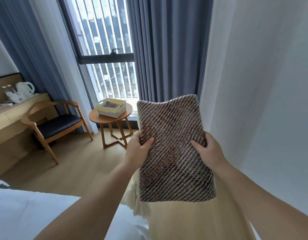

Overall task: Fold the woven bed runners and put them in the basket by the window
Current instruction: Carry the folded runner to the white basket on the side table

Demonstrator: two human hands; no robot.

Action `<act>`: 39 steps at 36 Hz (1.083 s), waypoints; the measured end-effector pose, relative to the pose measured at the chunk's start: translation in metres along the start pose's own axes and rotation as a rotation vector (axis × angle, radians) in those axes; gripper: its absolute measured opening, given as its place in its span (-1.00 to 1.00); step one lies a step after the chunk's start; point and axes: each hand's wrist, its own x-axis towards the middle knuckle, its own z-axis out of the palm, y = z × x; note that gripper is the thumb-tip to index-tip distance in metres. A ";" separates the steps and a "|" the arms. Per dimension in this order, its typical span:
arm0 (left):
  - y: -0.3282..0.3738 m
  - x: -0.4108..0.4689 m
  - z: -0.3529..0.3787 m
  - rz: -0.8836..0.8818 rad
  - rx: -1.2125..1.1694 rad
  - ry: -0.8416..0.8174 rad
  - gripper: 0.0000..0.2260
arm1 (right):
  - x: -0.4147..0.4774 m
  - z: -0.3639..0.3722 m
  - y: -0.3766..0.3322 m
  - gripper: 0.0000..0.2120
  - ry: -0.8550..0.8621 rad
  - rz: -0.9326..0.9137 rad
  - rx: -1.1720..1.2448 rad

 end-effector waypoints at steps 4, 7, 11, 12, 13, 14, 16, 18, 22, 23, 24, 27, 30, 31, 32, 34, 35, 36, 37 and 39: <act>0.004 0.045 0.043 -0.035 0.015 0.026 -0.75 | 0.063 -0.024 0.023 -0.59 -0.028 -0.008 0.019; 0.007 0.075 0.065 -0.054 0.022 0.061 -0.75 | 0.104 -0.037 0.035 -0.61 -0.064 -0.014 0.036; 0.007 0.111 0.083 -0.074 0.014 0.118 -0.79 | 0.156 -0.041 0.046 -0.60 -0.104 -0.035 0.022; 0.006 0.119 0.085 -0.077 0.021 0.129 -0.79 | 0.167 -0.040 0.049 -0.59 -0.113 -0.038 0.010; 0.004 0.128 0.086 -0.080 0.030 0.138 -0.79 | 0.178 -0.037 0.051 -0.58 -0.124 -0.037 0.004; 0.001 0.136 0.087 -0.086 0.033 0.145 -0.79 | 0.189 -0.035 0.053 -0.59 -0.134 -0.037 0.006; -0.006 0.153 0.088 -0.091 0.023 0.157 -0.77 | 0.209 -0.027 0.055 -0.62 -0.147 -0.046 0.015; -0.015 0.170 0.087 -0.098 0.016 0.173 -0.72 | 0.229 -0.017 0.056 -0.63 -0.161 -0.055 0.016; -0.037 0.208 0.078 -0.113 -0.006 0.207 -0.71 | 0.269 0.011 0.056 -0.65 -0.196 -0.063 0.018; -0.043 0.219 0.074 -0.112 -0.003 0.215 -0.73 | 0.279 0.020 0.055 -0.65 -0.202 -0.064 0.017; -0.049 0.230 0.070 -0.112 0.001 0.223 -0.75 | 0.291 0.029 0.055 -0.65 -0.206 -0.065 0.012; -0.069 0.271 0.055 -0.106 -0.006 0.230 -0.80 | 0.328 0.059 0.051 -0.67 -0.223 -0.078 0.009; -0.089 0.319 0.038 -0.092 -0.016 0.234 -0.83 | 0.370 0.092 0.045 -0.68 -0.215 -0.099 -0.002; -0.095 0.335 0.032 -0.089 -0.023 0.235 -0.82 | 0.384 0.103 0.042 -0.68 -0.214 -0.101 -0.008; -0.101 0.350 0.026 -0.091 -0.025 0.234 -0.81 | 0.399 0.114 0.039 -0.68 -0.215 -0.099 -0.015; -0.110 0.378 0.012 -0.102 -0.025 0.226 -0.80 | 0.425 0.135 0.034 -0.68 -0.222 -0.093 -0.031; -0.115 0.392 0.005 -0.109 -0.033 0.215 -0.80 | 0.438 0.145 0.032 -0.69 -0.224 -0.088 -0.035; -0.119 0.406 -0.002 -0.114 -0.041 0.204 -0.79 | 0.451 0.155 0.029 -0.69 -0.225 -0.082 -0.031; -0.121 0.420 -0.009 -0.116 -0.044 0.198 -0.78 | 0.463 0.165 0.026 -0.69 -0.225 -0.079 -0.022; -0.127 0.447 -0.025 -0.108 -0.038 0.194 -0.77 | 0.486 0.186 0.021 -0.67 -0.217 -0.074 -0.003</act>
